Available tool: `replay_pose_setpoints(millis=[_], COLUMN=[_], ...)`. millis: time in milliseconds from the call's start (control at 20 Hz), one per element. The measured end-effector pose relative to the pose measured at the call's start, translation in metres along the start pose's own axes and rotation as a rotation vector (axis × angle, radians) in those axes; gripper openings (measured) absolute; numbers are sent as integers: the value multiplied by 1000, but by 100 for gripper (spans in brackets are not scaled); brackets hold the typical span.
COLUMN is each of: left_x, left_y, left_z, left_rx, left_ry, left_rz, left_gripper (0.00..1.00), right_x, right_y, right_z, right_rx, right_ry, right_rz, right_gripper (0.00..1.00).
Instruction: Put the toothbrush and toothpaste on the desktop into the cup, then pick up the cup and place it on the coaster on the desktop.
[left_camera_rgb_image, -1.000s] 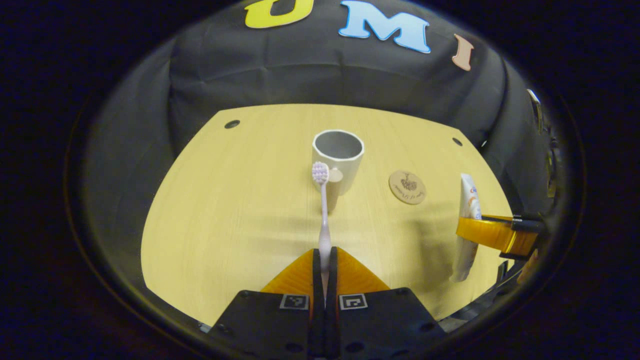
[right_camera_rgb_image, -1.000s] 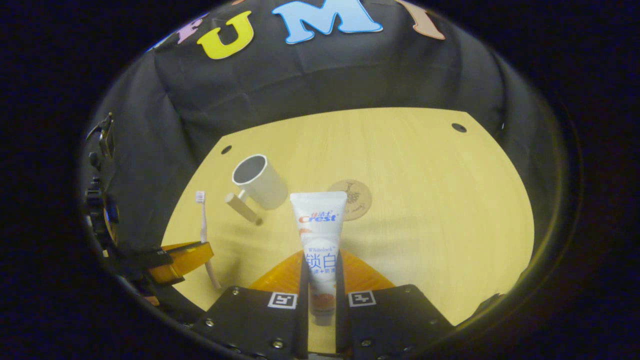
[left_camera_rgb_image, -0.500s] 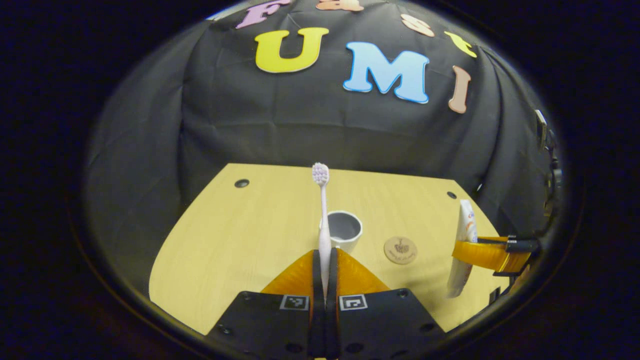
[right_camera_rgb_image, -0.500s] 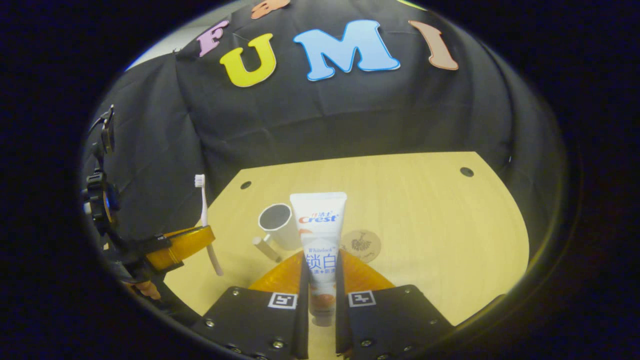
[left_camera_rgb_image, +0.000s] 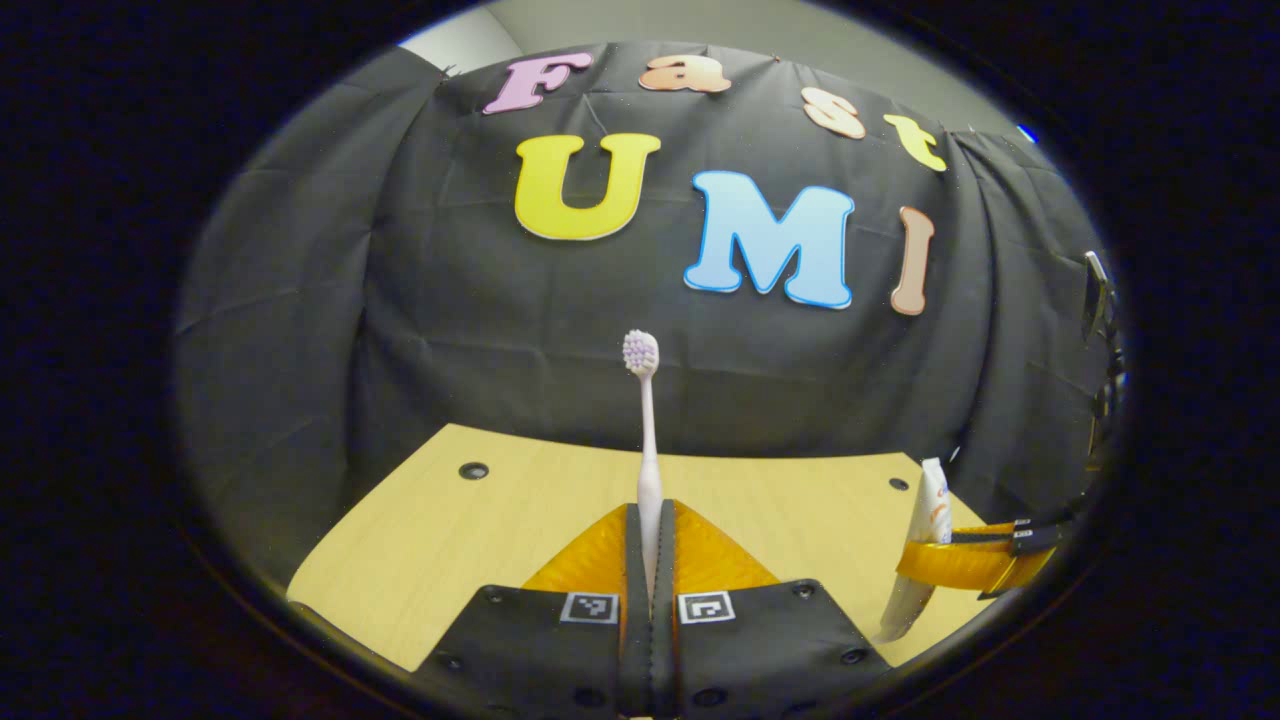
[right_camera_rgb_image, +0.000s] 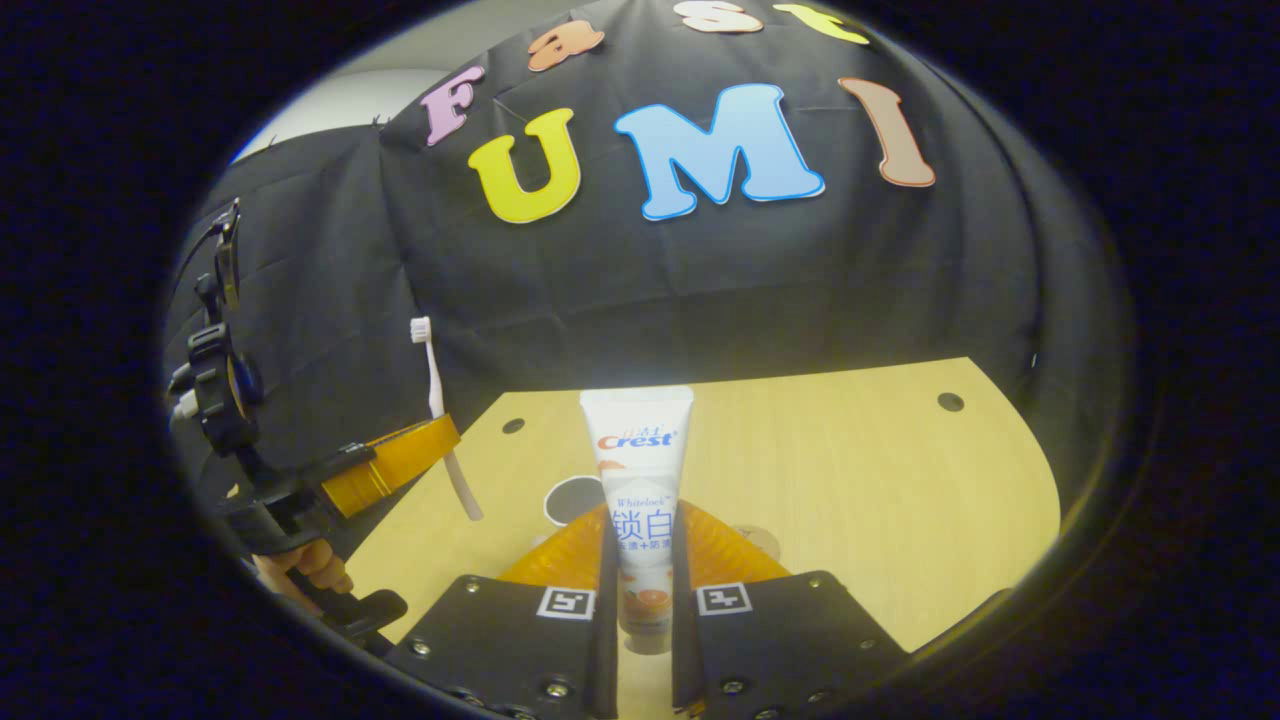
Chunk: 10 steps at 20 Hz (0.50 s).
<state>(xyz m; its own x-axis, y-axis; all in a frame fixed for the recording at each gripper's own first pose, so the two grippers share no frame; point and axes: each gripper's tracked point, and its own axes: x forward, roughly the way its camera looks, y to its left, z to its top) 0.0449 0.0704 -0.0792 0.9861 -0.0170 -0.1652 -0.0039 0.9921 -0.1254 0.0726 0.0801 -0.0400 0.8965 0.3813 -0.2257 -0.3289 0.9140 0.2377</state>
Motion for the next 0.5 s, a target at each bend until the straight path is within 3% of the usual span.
replay_pose_setpoints(millis=[150, 500], left_x=[18, 64], left_y=[-3, -21], left_z=[7, -4], left_rx=[-18, -53], left_ry=[-61, -67], left_rz=[-24, -98], left_gripper=[7, 7], right_x=[6, 19], right_y=[-5, -13], right_z=[2, -15], right_rx=[-16, -36], right_ry=[-7, 37], right_rz=[-18, -70], right_gripper=[22, 22])
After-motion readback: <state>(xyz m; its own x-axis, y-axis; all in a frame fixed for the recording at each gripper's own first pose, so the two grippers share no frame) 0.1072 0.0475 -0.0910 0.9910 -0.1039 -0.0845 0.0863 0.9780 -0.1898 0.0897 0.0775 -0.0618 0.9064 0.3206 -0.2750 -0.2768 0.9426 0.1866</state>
